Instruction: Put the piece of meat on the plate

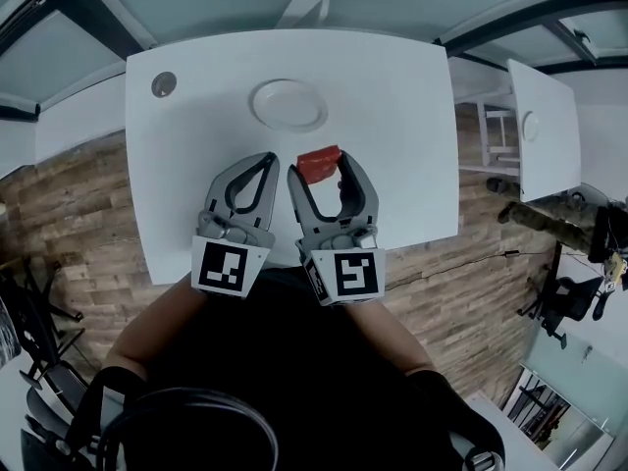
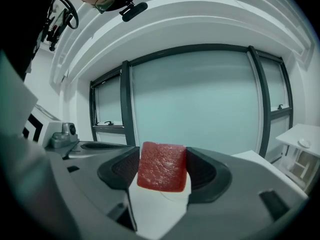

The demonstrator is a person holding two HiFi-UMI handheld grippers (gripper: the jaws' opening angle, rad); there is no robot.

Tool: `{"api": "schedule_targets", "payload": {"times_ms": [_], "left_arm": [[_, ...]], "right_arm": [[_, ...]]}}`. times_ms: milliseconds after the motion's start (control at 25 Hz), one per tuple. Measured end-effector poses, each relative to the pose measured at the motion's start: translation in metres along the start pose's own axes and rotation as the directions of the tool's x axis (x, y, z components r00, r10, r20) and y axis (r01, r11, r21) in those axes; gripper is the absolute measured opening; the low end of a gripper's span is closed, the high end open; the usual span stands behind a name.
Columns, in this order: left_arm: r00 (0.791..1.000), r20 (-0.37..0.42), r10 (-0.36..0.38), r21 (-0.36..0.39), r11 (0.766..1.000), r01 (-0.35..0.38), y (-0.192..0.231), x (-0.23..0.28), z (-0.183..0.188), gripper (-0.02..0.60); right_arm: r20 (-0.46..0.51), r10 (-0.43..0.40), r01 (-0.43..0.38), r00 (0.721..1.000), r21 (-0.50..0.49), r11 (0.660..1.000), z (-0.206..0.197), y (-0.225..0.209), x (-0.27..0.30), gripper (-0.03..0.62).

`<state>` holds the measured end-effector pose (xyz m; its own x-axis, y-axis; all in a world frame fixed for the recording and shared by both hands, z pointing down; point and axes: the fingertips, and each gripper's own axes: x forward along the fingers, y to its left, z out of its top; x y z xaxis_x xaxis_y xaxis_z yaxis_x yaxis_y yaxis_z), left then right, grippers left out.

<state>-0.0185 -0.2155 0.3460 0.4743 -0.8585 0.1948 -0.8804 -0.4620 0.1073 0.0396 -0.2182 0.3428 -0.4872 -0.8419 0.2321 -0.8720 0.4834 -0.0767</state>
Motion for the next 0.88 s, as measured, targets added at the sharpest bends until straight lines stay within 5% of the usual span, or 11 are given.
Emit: {"api": "schedule_targets", "payload": {"times_ms": [880], "left_arm": [[0.988,-0.133,0.074,-0.004,0.997,-0.075,0.035,0.062,-0.044,0.003]], "right_arm": [[-0.148,0.060,-0.053,0.987,0.056,0.997,-0.053,-0.034,0.068,0.293]]}}
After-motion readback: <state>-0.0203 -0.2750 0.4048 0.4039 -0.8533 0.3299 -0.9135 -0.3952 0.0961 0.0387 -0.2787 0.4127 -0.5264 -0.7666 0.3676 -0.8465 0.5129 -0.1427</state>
